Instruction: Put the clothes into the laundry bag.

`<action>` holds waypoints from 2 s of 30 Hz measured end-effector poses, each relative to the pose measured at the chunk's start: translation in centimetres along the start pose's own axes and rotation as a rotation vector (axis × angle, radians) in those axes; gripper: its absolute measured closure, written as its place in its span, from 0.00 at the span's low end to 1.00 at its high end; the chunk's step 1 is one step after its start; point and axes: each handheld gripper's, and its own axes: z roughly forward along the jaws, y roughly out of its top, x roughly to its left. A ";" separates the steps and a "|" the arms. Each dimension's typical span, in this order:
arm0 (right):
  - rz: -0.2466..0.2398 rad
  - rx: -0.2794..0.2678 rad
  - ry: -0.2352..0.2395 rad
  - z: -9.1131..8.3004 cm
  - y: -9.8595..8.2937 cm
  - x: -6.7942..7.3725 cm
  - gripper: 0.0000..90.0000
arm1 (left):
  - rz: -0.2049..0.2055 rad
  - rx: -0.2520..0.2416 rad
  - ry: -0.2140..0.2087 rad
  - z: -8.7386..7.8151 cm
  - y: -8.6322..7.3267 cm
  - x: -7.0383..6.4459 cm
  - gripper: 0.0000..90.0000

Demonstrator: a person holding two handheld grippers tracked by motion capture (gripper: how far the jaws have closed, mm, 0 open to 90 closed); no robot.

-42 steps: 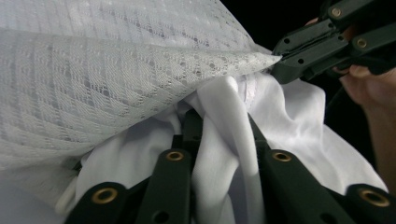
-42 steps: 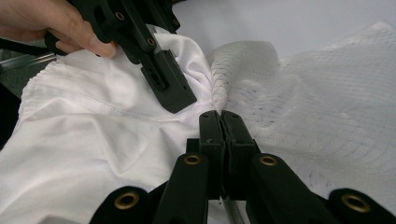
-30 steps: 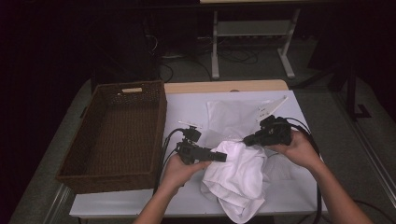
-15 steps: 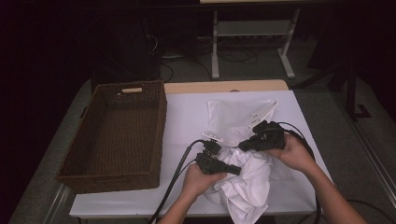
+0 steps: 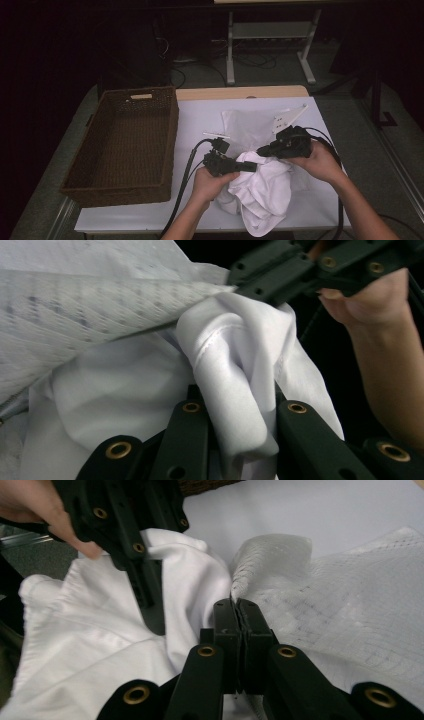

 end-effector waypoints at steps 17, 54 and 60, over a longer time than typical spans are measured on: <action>0.037 0.051 0.025 1.3 -2.0 -0.6 0.98 | -0.059 -0.035 0.178 -0.5 -0.8 2.3 0.59; -0.003 0.037 0.010 0.1 -1.6 0.7 0.98 | -0.075 -0.089 0.161 2.4 -1.4 3.1 0.87; 0.034 0.058 0.019 1.1 -2.4 -0.3 0.97 | -0.008 -0.011 0.199 0.4 -1.6 1.7 0.55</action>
